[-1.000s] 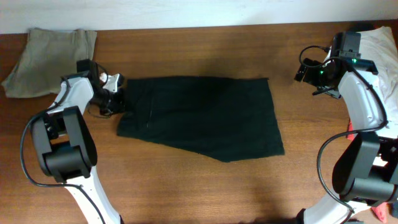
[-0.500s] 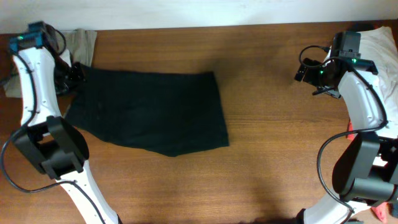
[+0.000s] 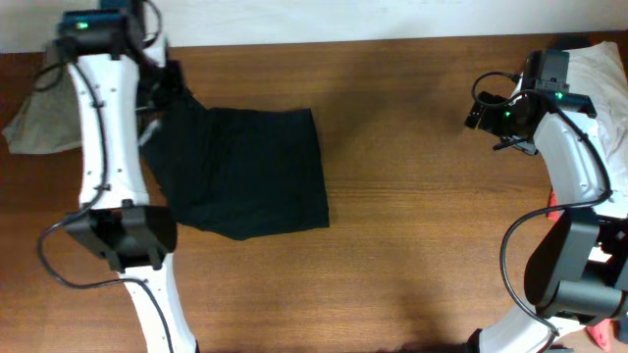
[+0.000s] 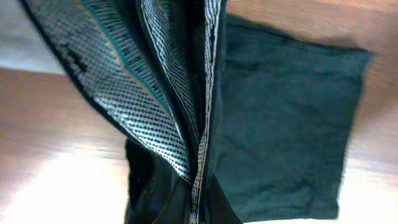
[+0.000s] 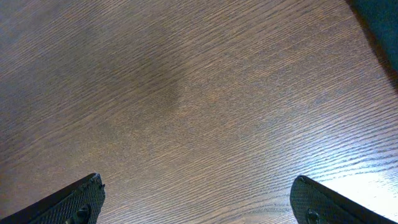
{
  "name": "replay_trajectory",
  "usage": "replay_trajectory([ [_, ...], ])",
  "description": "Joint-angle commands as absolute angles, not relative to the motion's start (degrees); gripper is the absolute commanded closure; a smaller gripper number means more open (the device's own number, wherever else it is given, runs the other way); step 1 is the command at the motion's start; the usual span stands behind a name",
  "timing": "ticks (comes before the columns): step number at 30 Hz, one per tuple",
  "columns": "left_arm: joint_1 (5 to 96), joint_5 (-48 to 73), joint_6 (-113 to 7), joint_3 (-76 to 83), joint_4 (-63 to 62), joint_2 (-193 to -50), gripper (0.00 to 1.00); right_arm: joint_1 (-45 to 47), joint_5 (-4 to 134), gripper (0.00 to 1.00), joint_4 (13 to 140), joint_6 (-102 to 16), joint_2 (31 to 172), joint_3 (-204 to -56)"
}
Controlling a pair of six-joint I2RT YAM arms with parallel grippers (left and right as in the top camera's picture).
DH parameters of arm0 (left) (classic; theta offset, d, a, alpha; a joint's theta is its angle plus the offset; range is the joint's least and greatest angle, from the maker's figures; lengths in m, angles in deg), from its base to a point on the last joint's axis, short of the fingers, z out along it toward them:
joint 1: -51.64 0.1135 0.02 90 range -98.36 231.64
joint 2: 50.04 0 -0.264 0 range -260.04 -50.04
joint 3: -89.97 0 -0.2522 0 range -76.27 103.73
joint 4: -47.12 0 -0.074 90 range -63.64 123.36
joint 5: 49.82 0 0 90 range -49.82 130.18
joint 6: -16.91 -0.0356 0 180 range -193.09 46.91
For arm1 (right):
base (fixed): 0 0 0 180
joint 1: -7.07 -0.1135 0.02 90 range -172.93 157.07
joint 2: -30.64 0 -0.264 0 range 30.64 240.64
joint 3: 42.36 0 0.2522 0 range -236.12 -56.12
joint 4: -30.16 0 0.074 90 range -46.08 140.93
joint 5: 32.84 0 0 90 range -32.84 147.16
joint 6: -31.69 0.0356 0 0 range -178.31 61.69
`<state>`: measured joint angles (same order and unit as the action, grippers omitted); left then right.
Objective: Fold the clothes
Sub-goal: 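Lift the trousers' left end with the left gripper and fold it rightward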
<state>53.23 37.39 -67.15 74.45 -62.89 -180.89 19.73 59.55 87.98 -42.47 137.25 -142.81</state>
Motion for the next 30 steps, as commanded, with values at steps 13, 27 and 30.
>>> replay_trajectory([
  [13, 40.99, 32.02, -61.78, 75.69, -60.55, -180.08, 0.99, 19.88, 59.05, 0.01, 87.85, -42.89, 136.11, -143.95],
  [27, 37.64, 31.99, -61.75, 75.65, -59.61, -193.24, 0.99, 19.88, 59.05, 0.01, 87.82, -42.89, 136.11, -143.95],
  [30, 37.53, 32.02, -61.75, 75.65, -58.76, -194.68, 0.99, 19.91, 59.05, 0.01, 87.82, -42.89, 136.11, -143.95],
])
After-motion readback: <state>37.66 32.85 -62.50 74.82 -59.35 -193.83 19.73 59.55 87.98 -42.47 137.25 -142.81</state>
